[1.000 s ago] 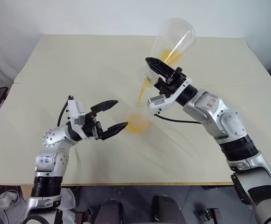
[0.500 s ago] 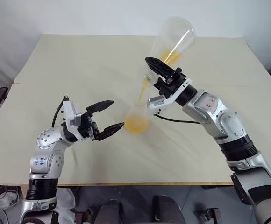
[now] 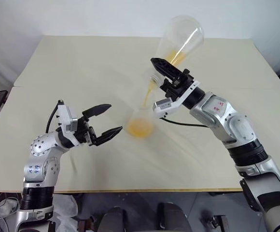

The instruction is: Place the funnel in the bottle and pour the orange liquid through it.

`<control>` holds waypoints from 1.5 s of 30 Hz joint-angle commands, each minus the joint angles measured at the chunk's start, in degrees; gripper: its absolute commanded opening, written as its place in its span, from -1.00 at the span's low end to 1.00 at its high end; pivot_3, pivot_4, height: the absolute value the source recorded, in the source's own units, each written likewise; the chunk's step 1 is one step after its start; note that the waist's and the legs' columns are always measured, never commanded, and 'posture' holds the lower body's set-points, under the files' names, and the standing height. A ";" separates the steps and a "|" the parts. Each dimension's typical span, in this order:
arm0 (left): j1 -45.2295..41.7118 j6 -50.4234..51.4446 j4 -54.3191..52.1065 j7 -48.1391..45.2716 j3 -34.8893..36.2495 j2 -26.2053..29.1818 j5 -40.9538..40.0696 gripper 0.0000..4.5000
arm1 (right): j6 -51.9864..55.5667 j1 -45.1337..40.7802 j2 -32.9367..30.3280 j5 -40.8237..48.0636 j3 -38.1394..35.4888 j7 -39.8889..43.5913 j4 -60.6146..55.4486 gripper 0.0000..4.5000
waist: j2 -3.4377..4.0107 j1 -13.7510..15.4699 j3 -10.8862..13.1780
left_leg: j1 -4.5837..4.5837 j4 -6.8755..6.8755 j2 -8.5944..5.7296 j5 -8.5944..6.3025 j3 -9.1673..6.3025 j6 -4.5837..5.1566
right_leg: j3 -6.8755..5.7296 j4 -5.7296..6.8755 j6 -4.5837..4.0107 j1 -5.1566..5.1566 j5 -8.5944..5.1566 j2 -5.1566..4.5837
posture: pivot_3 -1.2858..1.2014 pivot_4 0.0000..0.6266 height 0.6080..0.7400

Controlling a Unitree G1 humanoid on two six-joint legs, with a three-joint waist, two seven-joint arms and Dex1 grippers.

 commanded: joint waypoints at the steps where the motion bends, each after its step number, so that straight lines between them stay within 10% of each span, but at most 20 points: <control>1: 0.86 -0.50 -2.45 0.32 1.48 0.61 -1.38 1.00 | -0.03 -1.74 -0.70 0.30 -1.10 -1.37 -1.15 0.09 | 0.00 0.00 0.00 | -0.01 0.00 0.00 0.00 0.00 0.00 | 0.00 0.00 0.00 0.00 0.00 0.00 | 0.03 -0.52 1.00; 45: 0.06 -1.94 -1.91 2.11 -0.15 -1.69 -0.83 1.00 | -1.50 -2.97 -1.39 -3.39 -0.37 -4.62 -0.86 0.09 | 0.00 -0.01 0.00 | -0.01 0.00 0.00 0.00 0.00 0.00 | 0.01 0.00 0.00 0.00 0.00 0.00 | 0.03 -0.52 1.00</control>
